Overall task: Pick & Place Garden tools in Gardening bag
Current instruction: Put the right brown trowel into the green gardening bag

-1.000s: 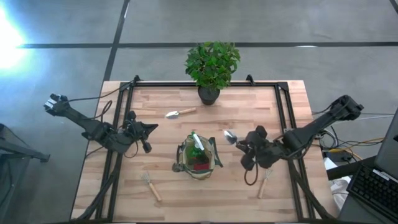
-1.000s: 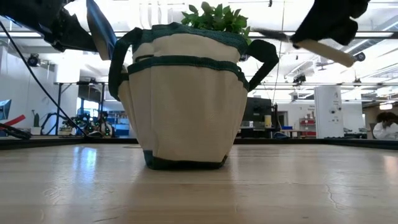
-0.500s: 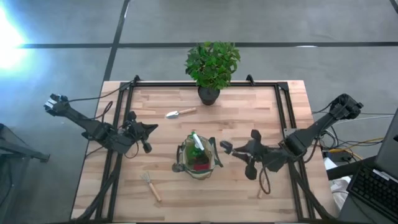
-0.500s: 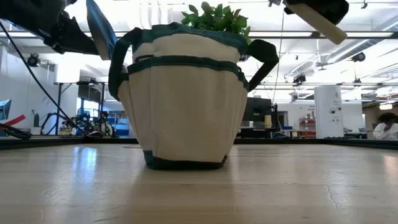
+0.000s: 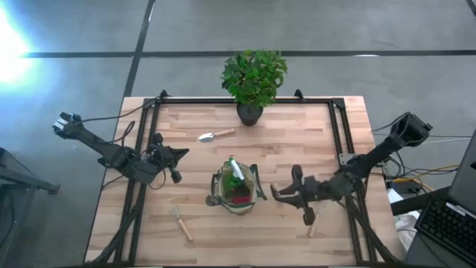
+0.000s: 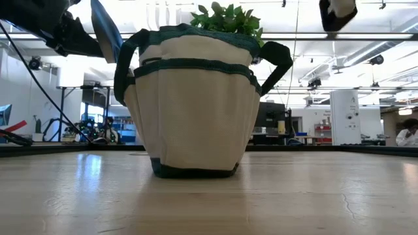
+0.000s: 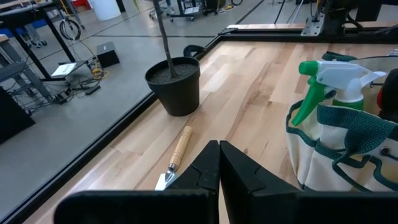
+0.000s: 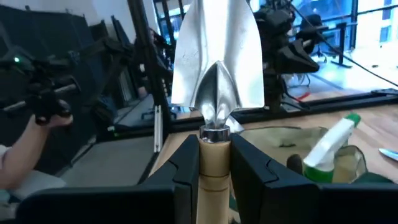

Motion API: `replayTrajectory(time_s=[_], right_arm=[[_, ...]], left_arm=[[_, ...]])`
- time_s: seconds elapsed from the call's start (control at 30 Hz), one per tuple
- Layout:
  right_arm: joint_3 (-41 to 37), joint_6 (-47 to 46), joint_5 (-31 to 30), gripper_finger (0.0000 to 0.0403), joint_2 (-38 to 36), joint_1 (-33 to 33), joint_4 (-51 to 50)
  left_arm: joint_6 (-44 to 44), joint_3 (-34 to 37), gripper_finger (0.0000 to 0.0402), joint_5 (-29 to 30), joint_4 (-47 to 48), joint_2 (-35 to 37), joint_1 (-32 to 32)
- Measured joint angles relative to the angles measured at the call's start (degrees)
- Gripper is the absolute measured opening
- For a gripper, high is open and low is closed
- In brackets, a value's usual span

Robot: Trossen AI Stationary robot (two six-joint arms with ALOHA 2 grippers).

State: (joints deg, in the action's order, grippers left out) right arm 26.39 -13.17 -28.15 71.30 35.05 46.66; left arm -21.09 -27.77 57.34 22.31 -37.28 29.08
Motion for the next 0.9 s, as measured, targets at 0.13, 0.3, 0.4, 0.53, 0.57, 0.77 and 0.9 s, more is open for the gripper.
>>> replayTrajectory(time_s=[0.13,0.3,0.4,0.53,0.57,0.77,0.9], right_arm=[[-1.2,0.1,0.1,0.0051,5.0,0.0,5.9],[1.9,3.2,1.8,0.0051,12.2,0.0,8.6],[3.3,4.8,1.8,0.0051,15.7,-0.1,10.6],[4.3,5.8,1.5,0.0051,20.0,-0.9,16.6],[4.4,5.9,1.5,0.0051,21.1,-1.3,18.0],[6.0,4.7,3.4,0.0051,26.8,-4.1,23.3],[8.6,4.7,7.2,0.0051,29.3,-5.1,23.9]], left_arm=[[0.2,0.0,0.0012,0.0,0.0,0.0,0.0],[0.2,0.0,0.0012,0.2,-0.3,0.0,0.0],[0.2,0.0,0.0012,0.3,-0.4,0.0,0.0],[0.2,0.0,0.0012,0.3,-0.4,0.0,0.0],[0.3,0.0,0.0012,0.3,-0.4,0.0,0.0],[0.3,0.0,0.0012,0.4,-0.4,0.0,0.0],[0.3,0.0,0.0012,0.4,-0.4,0.0,0.0]])
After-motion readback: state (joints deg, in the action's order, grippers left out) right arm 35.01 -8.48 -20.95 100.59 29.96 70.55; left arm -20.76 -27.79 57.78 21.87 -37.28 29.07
